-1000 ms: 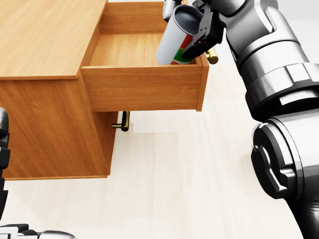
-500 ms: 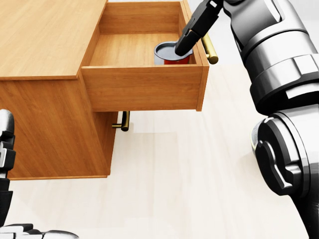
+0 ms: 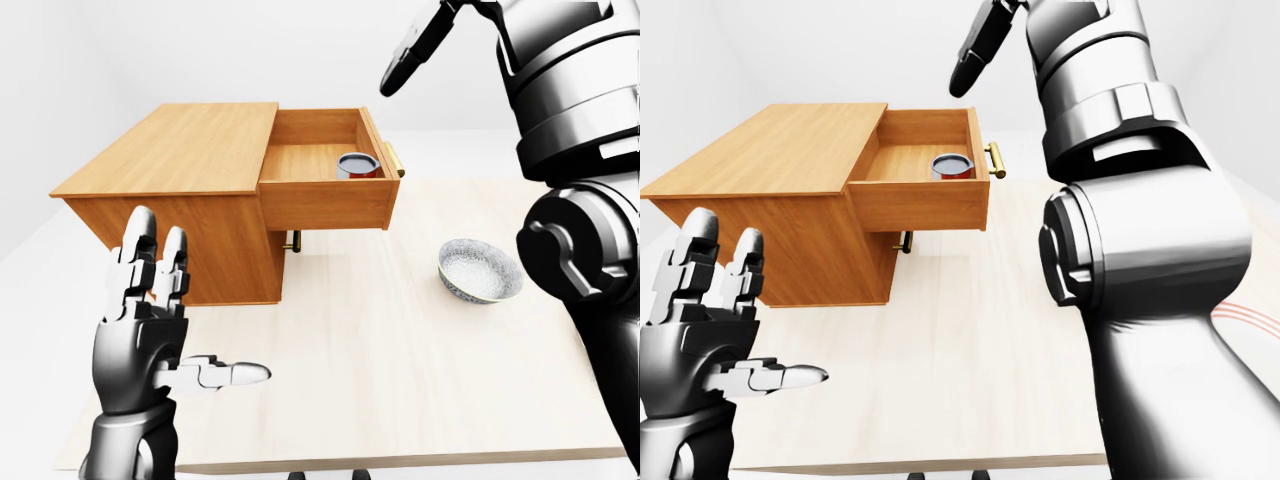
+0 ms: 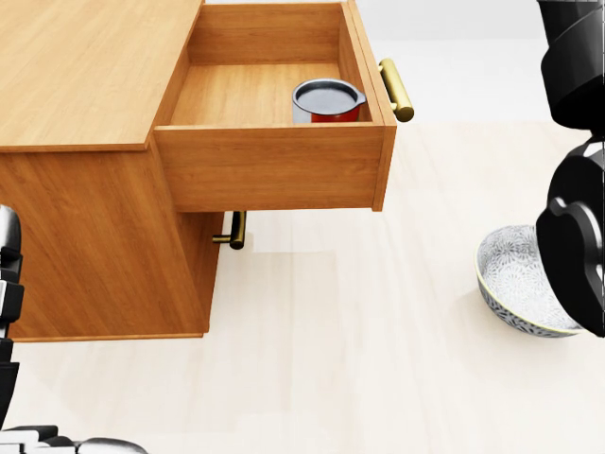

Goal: Put the ketchup in the top drawer of the cabinet.

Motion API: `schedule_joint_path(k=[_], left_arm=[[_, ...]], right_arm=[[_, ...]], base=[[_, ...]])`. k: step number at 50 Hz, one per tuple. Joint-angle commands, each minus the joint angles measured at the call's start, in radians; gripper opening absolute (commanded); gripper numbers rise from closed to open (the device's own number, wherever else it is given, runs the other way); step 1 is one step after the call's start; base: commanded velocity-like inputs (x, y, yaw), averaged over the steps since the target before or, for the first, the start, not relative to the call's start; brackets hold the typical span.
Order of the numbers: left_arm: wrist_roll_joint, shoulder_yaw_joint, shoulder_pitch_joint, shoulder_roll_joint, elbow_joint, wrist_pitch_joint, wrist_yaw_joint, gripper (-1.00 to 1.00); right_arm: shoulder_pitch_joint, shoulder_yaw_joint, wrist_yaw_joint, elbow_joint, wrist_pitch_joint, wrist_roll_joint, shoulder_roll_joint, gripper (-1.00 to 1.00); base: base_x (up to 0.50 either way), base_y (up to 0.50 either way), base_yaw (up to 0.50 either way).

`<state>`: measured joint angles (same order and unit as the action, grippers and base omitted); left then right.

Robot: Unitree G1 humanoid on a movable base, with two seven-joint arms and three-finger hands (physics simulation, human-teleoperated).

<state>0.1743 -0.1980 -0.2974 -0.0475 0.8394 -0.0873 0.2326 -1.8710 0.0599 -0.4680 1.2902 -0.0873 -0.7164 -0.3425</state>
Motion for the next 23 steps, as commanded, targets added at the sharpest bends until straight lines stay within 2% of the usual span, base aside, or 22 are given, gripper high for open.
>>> schedule_joint_path(k=[1,6,9,17,23], left_arm=[[0.01,-0.01,-0.003,-0.003,0.019,0.0,0.003,1.0],[0.002,-0.003,-0.01,-0.007,0.017,0.0,0.005,1.0],[-0.001,-0.002,-0.013,-0.008,0.019,0.0,0.005,1.0],[-0.007,0.005,-0.013,-0.007,0.011,0.0,0.006,1.0],[-0.009,0.01,-0.022,-0.007,0.012,0.0,0.007,1.0]], right_arm=[[-0.116,0.004,-0.119,-0.084,0.0,0.03,-0.059,1.0],[-0.074,-0.004,-0.182,-0.23,0.0,0.048,-0.078,1.0],[-0.005,-0.007,-0.23,-0.396,0.0,0.05,-0.089,1.0],[0.386,0.027,-0.23,-1.081,0.0,-0.012,-0.111,1.0],[0.598,0.029,-0.23,-1.448,0.0,-0.042,-0.106,1.0]], base=[[0.0,0.0,0.0],[0.0,0.0,0.0],[0.0,0.0,0.0],[0.0,0.0,0.0],[0.0,0.0,0.0]])
